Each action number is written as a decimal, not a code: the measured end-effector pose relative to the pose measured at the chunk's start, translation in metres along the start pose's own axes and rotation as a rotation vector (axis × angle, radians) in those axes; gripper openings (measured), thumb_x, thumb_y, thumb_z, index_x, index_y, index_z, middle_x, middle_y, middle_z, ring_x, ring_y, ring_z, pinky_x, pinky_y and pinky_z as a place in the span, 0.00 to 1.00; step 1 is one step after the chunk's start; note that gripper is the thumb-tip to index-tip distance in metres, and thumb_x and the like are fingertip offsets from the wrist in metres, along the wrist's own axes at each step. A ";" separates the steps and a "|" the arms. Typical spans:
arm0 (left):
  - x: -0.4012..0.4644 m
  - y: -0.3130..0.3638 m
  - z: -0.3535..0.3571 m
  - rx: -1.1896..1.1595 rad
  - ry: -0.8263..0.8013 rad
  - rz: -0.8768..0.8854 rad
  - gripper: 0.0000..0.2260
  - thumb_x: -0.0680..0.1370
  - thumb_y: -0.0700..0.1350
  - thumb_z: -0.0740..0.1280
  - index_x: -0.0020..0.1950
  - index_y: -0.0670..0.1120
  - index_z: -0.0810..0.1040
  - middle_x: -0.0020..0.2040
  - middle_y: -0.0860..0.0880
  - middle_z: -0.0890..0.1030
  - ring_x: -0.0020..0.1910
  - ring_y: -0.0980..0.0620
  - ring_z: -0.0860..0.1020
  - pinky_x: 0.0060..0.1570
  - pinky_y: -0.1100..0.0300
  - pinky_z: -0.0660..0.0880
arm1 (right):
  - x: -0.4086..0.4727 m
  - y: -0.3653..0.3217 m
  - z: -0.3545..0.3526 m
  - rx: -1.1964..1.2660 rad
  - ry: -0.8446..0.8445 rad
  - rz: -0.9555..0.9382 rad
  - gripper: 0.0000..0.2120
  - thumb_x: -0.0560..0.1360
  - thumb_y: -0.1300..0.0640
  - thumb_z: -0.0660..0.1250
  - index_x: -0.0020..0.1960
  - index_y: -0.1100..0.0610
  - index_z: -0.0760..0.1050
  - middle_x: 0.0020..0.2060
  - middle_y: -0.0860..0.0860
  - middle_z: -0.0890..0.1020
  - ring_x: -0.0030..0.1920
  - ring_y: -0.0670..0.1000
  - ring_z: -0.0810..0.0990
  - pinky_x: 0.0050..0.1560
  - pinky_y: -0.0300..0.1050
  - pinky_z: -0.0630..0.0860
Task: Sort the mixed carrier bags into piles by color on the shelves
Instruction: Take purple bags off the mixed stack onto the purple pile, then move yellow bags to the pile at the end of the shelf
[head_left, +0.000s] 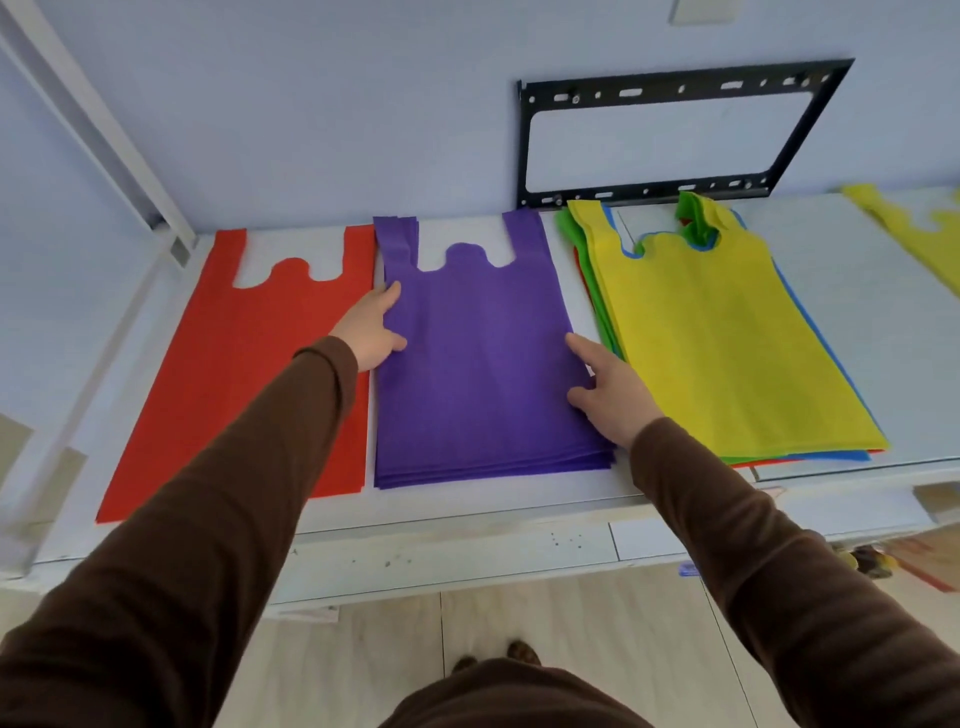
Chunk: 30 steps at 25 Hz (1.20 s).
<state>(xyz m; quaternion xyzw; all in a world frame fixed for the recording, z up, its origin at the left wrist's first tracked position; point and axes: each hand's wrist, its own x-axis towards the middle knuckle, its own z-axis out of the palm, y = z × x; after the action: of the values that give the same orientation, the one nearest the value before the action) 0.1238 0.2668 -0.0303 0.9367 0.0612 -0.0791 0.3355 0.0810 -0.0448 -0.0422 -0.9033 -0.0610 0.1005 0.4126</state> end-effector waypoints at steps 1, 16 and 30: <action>0.000 -0.001 0.000 0.000 -0.003 0.000 0.37 0.76 0.38 0.69 0.80 0.48 0.53 0.80 0.49 0.54 0.78 0.49 0.56 0.76 0.56 0.56 | -0.001 0.001 0.000 0.003 0.004 -0.004 0.33 0.74 0.65 0.65 0.76 0.52 0.61 0.75 0.50 0.65 0.73 0.51 0.65 0.74 0.47 0.63; -0.022 0.090 0.020 0.103 0.145 0.217 0.24 0.78 0.50 0.66 0.73 0.52 0.67 0.74 0.47 0.59 0.74 0.43 0.57 0.71 0.52 0.58 | -0.033 0.011 -0.067 -0.251 0.404 -0.068 0.15 0.75 0.54 0.68 0.61 0.50 0.78 0.67 0.52 0.74 0.64 0.58 0.67 0.62 0.45 0.63; -0.011 0.230 0.169 0.132 0.070 0.162 0.26 0.77 0.51 0.67 0.74 0.49 0.66 0.73 0.46 0.66 0.72 0.41 0.59 0.69 0.49 0.60 | -0.034 0.168 -0.212 -0.157 0.335 0.052 0.17 0.73 0.55 0.69 0.62 0.51 0.77 0.59 0.53 0.78 0.59 0.57 0.74 0.60 0.52 0.72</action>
<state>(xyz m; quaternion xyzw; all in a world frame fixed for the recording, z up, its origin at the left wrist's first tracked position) 0.1334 -0.0187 -0.0147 0.9608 -0.0084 -0.0230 0.2763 0.1021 -0.3168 -0.0296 -0.9380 0.0242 -0.0459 0.3426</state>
